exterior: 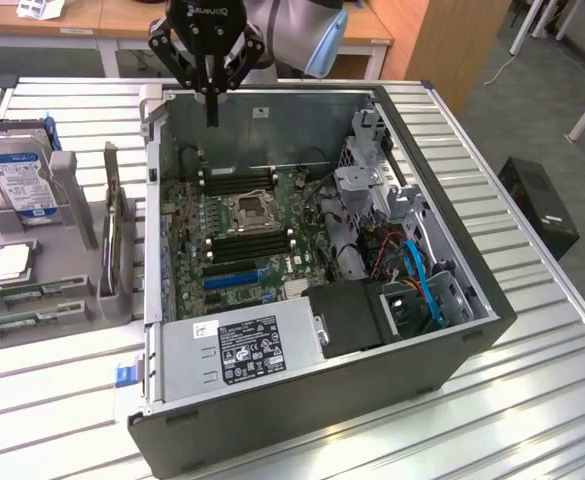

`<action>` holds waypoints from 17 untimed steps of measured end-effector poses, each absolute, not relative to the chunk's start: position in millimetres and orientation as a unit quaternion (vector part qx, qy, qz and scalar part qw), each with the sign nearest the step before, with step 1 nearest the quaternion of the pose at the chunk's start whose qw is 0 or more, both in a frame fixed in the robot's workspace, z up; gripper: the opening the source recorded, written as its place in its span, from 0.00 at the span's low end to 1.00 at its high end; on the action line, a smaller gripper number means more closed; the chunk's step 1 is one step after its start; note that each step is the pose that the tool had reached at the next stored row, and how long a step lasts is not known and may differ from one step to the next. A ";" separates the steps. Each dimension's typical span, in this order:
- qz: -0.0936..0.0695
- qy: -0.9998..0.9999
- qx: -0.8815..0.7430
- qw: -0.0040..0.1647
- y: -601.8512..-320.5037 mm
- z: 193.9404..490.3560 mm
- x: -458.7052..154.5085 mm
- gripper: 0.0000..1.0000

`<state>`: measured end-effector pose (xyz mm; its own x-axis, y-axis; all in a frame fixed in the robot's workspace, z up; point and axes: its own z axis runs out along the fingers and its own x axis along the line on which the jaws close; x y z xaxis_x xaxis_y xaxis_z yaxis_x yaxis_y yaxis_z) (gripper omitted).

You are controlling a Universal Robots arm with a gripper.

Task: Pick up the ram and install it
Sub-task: 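Reach for the ram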

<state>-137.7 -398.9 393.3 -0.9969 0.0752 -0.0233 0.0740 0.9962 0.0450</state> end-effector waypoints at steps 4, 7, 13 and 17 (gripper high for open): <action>0.022 0.999 0.037 0.012 -398.8 393.3 -150.0 0.11; 0.022 0.999 0.037 0.012 -398.9 393.3 -161.0 0.11; 0.022 0.999 0.037 0.013 -398.8 393.1 -184.4 0.11; 0.022 0.999 0.037 0.012 -398.8 393.1 -201.1 0.11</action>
